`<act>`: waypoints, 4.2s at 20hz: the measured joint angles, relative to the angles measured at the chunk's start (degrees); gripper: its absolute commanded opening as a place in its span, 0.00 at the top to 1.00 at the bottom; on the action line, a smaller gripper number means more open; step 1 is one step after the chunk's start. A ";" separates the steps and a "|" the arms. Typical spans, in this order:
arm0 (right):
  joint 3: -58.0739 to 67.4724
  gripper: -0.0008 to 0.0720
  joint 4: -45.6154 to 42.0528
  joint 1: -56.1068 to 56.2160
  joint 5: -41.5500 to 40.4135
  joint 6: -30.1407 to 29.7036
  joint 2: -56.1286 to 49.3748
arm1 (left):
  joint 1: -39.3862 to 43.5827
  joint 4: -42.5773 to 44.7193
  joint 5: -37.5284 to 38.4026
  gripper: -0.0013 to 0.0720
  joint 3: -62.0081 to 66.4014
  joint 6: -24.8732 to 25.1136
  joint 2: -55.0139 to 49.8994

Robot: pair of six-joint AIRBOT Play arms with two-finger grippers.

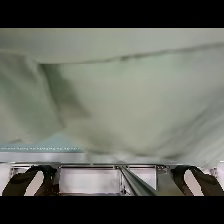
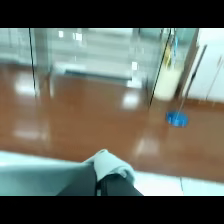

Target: Fold the shirts.

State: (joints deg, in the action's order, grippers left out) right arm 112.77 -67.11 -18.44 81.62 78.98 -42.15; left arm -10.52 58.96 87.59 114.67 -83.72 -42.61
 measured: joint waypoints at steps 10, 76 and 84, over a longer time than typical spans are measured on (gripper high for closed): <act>-24.96 0.96 9.03 0.07 -5.97 -6.49 -14.23 | 6.03 -5.35 -18.05 0.95 -33.90 6.56 -20.13; -64.06 0.96 17.42 -10.10 -15.93 -7.87 -43.10 | -1.99 -22.51 -27.96 0.95 -77.68 8.74 -32.65; -28.39 0.96 20.68 -6.32 -9.31 -6.49 -34.27 | -4.76 -22.53 -22.69 0.95 -49.29 6.56 -26.05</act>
State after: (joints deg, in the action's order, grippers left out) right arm 84.38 -46.44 -24.75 72.31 72.49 -76.42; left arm -15.29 36.42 64.90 65.39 -77.17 -68.66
